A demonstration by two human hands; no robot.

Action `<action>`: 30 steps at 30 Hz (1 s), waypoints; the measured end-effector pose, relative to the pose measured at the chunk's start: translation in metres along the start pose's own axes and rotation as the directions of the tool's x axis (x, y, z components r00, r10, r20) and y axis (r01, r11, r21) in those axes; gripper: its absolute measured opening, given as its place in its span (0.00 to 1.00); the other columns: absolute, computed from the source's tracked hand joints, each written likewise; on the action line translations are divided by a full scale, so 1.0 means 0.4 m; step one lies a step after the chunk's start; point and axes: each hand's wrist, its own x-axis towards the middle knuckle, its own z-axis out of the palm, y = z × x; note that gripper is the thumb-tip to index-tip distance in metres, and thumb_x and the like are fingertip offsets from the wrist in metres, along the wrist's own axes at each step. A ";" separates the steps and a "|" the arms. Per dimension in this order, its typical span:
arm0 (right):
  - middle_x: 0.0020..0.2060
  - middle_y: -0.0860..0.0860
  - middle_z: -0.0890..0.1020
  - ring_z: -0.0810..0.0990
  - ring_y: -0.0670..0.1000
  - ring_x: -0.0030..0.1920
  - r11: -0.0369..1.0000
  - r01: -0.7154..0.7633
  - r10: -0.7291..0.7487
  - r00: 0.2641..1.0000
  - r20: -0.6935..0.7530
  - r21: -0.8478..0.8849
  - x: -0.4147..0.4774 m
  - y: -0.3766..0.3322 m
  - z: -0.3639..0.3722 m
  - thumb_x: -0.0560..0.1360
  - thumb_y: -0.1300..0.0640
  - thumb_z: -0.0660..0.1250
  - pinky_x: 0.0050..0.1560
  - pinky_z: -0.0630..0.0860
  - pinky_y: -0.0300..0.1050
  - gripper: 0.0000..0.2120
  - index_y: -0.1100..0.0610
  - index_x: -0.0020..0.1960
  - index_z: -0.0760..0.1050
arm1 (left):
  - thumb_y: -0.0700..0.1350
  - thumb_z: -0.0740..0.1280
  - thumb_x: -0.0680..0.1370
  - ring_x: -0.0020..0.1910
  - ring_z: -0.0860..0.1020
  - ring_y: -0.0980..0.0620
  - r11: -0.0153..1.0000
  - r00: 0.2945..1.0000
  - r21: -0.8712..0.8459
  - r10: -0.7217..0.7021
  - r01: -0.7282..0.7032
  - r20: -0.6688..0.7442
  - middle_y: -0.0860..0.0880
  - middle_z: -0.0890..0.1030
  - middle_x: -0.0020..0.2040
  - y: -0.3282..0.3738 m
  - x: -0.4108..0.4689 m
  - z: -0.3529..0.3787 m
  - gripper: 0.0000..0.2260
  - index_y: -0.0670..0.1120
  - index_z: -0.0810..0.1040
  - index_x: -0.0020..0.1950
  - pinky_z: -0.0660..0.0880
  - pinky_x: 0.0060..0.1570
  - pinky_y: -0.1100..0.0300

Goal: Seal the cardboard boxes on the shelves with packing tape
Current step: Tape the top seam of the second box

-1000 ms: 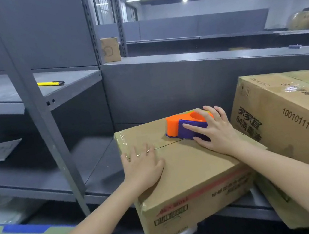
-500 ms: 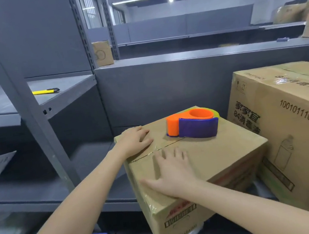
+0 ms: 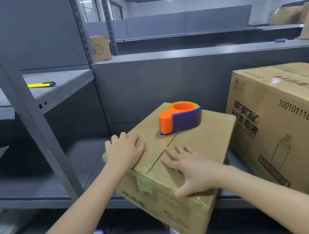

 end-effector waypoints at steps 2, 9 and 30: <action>0.76 0.51 0.40 0.36 0.54 0.75 0.998 0.055 -0.055 0.997 0.061 0.010 -0.010 0.058 -0.019 0.72 0.44 0.65 0.72 0.34 0.47 0.42 0.49 0.77 0.45 | 0.61 0.49 0.78 0.54 0.68 0.44 0.997 0.997 0.010 -0.071 0.072 -0.026 0.48 0.72 0.56 0.017 -0.027 0.004 0.20 0.57 0.71 0.63 0.63 0.53 0.51; 0.76 0.44 0.42 0.37 0.47 0.75 0.995 0.044 -0.057 0.985 0.161 0.084 0.005 0.187 -0.058 0.73 0.52 0.64 0.74 0.37 0.46 0.40 0.45 0.77 0.44 | 0.58 0.50 0.77 0.51 0.67 0.44 0.989 0.978 -0.037 -0.150 0.146 -0.142 0.45 0.72 0.52 0.081 -0.028 0.032 0.20 0.52 0.76 0.57 0.62 0.50 0.52; 0.66 0.52 0.72 0.69 0.52 0.64 0.963 -0.267 0.259 0.859 -0.442 0.045 0.186 0.273 -0.180 0.78 0.60 0.58 0.59 0.68 0.44 0.17 0.57 0.67 0.69 | 0.39 0.58 0.79 0.68 0.67 0.51 0.570 0.999 -0.820 0.047 -0.040 -0.016 0.47 0.69 0.70 0.141 0.115 -0.033 0.21 0.44 0.63 0.72 0.65 0.63 0.60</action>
